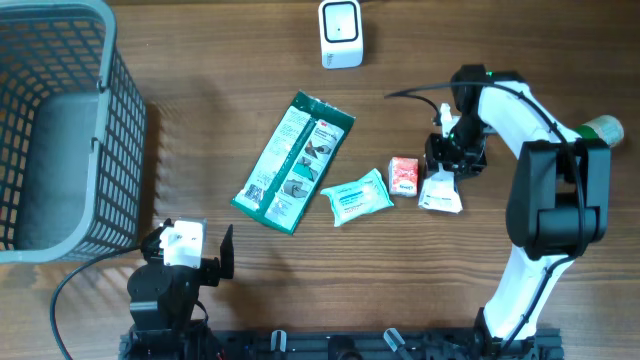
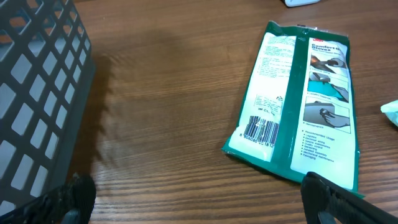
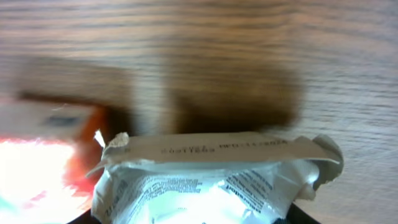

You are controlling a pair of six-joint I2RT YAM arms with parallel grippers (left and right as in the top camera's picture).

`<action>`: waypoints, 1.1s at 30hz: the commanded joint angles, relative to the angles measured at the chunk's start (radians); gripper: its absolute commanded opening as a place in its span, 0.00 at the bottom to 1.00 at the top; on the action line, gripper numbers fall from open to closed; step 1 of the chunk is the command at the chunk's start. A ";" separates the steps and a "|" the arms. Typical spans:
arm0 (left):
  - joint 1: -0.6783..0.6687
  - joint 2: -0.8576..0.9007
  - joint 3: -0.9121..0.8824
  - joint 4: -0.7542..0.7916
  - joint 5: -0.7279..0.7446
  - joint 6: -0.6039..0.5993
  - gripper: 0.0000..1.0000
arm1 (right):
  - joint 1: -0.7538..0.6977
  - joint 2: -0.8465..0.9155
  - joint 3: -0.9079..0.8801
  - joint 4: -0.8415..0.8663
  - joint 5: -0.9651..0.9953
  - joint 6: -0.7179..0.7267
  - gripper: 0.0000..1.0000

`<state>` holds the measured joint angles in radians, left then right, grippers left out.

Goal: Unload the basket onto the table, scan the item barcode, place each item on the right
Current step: 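Swing white packet under scanner with right gripper, place beside jar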

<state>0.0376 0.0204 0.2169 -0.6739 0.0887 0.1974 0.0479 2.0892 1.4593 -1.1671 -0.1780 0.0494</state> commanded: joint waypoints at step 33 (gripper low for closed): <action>-0.002 -0.006 -0.002 0.000 0.015 0.012 1.00 | 0.154 0.016 0.282 0.384 -0.649 0.014 0.56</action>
<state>0.0376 0.0204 0.2169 -0.6739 0.0887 0.1974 0.2005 2.0945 1.7256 -0.8604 -0.9283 -0.0681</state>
